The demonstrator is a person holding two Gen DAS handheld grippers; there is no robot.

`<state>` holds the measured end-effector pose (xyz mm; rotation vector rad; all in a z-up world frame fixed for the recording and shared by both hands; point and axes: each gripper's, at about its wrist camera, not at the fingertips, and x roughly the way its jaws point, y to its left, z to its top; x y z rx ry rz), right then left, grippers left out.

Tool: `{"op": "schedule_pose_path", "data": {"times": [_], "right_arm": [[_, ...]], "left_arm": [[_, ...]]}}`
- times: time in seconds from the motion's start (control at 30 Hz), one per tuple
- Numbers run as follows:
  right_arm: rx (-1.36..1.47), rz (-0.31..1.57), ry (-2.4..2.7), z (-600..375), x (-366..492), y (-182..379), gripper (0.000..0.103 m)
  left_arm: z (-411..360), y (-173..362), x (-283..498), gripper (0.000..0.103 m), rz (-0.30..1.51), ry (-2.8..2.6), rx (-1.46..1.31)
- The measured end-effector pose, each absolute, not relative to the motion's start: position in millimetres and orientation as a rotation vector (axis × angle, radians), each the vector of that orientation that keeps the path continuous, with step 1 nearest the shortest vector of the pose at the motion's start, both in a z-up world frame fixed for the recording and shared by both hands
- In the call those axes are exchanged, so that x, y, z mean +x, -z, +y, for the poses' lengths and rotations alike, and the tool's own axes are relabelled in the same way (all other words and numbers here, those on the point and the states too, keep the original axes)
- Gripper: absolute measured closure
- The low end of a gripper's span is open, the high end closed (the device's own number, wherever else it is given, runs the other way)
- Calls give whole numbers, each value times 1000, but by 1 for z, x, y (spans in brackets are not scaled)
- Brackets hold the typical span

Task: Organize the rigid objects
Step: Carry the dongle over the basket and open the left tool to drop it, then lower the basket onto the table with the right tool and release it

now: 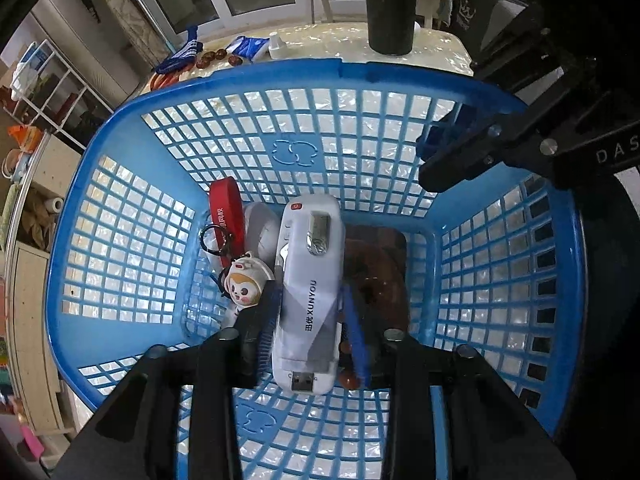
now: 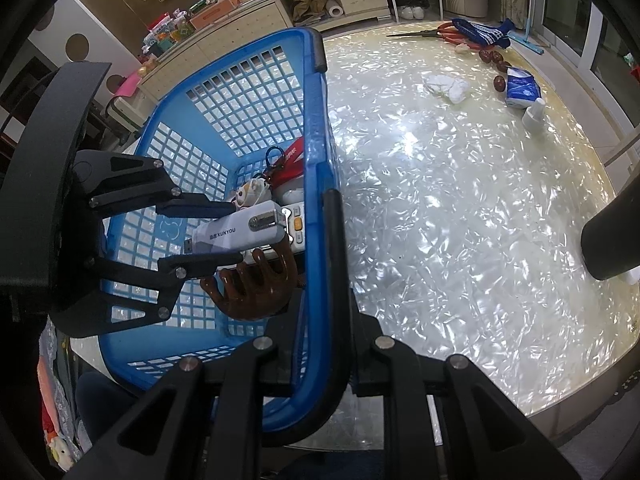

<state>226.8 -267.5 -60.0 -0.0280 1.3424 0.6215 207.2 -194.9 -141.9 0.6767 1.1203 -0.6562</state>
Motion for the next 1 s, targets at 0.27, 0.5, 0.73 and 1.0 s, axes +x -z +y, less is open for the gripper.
{"op": "schedule_pose_path", "data": {"times": [0.27, 0.5, 0.73, 1.0], "right_arm": [[-30, 1343, -620, -267, 227, 60, 87], [-31, 1344, -618, -266, 227, 60, 87], [-26, 1321, -608, -266, 229, 53, 85], [-21, 1242, -606, -260, 227, 25, 40]], "left_arm": [[-191, 128, 201, 11, 1113, 639, 671], [-176, 118, 199, 4, 1122, 556, 641], [-165, 99, 182, 0, 1073, 414, 556], [-157, 70, 159, 0, 1031, 280, 441]]}}
